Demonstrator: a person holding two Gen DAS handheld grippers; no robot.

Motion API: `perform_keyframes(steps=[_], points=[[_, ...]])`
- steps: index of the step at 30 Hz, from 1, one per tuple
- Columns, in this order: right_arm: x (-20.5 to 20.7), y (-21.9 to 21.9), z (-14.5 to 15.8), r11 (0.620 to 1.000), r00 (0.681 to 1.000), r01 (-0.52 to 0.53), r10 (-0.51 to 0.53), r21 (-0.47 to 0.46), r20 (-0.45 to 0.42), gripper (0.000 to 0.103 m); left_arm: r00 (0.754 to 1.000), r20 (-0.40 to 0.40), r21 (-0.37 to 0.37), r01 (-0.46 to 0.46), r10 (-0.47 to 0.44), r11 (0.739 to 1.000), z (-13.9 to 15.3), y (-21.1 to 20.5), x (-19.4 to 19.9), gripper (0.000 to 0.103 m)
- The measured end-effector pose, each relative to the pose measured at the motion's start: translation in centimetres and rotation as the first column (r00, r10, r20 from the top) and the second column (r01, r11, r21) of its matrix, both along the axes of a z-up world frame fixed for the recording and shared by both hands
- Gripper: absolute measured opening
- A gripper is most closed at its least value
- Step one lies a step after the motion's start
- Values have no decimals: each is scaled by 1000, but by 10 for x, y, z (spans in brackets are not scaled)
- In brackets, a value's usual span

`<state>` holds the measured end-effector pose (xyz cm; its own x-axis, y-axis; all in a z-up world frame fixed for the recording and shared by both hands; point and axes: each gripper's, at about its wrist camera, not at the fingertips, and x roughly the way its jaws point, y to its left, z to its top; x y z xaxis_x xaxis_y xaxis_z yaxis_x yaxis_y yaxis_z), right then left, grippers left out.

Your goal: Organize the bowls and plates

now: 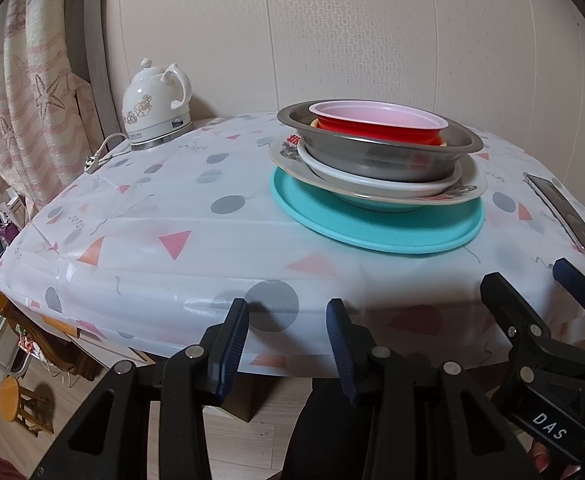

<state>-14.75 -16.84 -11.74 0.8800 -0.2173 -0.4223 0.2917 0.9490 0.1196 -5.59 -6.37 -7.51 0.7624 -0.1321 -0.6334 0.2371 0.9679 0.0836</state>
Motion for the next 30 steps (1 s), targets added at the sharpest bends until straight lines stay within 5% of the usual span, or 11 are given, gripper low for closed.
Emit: perform_keyframes(steps=[30], points=[[1,1,2,1000,1000,-4,4,-5,1,103,1000,2,2,-5,5,1000,0,-1,-2,41]])
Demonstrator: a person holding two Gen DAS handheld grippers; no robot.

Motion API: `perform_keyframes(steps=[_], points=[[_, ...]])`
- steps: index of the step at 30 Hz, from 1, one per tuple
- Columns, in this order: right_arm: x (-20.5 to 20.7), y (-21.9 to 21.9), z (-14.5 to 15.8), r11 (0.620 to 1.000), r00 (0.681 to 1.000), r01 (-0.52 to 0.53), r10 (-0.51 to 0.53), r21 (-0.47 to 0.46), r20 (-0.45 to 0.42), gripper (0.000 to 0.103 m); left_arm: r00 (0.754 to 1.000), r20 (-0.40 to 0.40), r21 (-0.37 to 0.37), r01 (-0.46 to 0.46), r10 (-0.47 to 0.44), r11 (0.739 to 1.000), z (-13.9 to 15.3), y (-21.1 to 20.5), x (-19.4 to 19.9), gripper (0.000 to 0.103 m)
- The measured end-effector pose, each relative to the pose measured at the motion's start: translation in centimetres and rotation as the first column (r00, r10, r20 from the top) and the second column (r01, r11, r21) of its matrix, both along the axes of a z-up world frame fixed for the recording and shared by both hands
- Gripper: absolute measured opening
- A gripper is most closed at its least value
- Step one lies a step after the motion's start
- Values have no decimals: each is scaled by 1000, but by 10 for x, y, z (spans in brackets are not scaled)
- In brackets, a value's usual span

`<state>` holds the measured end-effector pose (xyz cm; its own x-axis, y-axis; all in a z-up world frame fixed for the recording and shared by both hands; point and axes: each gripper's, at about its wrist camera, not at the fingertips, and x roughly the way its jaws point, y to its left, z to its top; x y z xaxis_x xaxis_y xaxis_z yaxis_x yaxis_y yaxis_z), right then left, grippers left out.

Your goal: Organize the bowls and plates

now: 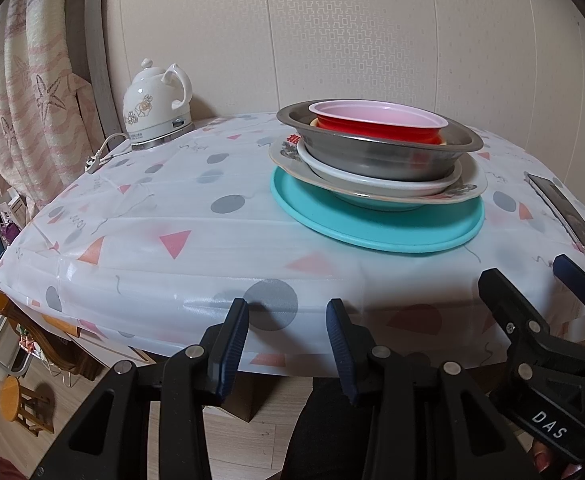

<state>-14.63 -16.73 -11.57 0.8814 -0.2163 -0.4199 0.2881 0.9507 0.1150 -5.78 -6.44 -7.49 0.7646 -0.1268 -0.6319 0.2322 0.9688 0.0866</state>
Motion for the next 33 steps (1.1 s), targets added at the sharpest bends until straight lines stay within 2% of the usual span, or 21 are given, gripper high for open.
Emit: perform_keyframes(steps=[33], points=[[0,-4,4,1000,1000,5,-5,-1,11,103,1000,10,2,-6,6,1000,0,-3,-1,41]])
